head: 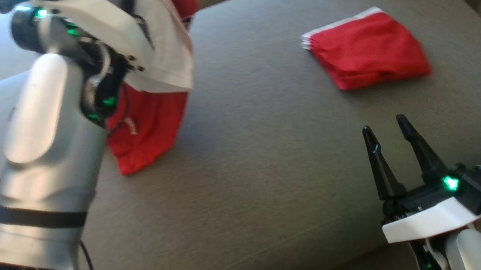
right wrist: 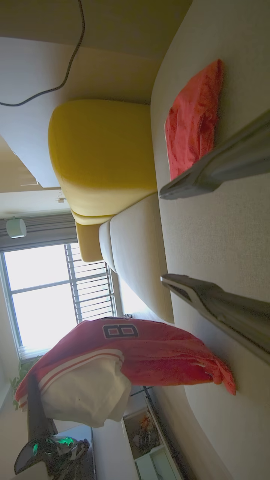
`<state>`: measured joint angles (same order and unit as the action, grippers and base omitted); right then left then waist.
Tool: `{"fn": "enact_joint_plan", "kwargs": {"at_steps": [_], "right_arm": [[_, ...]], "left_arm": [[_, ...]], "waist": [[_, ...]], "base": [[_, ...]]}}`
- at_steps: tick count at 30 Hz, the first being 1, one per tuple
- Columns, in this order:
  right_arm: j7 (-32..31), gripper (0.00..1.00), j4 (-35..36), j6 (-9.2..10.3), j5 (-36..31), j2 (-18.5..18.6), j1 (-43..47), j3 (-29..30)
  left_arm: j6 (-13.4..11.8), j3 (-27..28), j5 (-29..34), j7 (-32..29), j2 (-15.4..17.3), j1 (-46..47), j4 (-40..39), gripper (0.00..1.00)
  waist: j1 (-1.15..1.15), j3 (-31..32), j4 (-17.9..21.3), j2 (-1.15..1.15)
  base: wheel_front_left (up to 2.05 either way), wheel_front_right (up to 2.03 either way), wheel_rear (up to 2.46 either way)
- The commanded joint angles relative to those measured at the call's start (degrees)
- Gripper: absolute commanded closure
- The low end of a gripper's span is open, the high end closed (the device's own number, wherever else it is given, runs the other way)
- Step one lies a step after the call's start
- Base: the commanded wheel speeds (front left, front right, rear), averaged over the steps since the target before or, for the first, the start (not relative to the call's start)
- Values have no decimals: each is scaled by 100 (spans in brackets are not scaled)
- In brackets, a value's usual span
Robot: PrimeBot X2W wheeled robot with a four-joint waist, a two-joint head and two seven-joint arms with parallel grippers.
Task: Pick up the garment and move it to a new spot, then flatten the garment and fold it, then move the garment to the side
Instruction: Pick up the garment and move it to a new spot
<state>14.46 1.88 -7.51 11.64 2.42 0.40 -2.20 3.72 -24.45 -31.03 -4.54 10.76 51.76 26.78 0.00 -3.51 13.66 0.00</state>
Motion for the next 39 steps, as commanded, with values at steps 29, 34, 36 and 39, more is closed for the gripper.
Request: {"fn": "enact_joint_plan", "kwargs": {"at_steps": [29,34,36,39], "right_arm": [[54,0,211,2,-53,45,-147,-320],[54,0,79,2,-145,45,74,-337],[54,0,40,2,-155,45,121,-315],[54,0,-12,2,-161,45,183,-252]], "left_arm": [[-272,-629,-196,1900,-766,-2062,186,0],[-733,-466,40,1946,-500,-3156,-773,0],[-903,-373,161,1950,-407,-3547,-1171,0],[-1080,-185,383,1952,-300,-4114,-1798,0]], "waist": [[0,-257,-39,0],[0,131,-642,0],[0,218,-806,0],[0,305,-1025,0]], "base": [[0,0,0],[0,0,0],[0,0,0],[0,0,0]]}}
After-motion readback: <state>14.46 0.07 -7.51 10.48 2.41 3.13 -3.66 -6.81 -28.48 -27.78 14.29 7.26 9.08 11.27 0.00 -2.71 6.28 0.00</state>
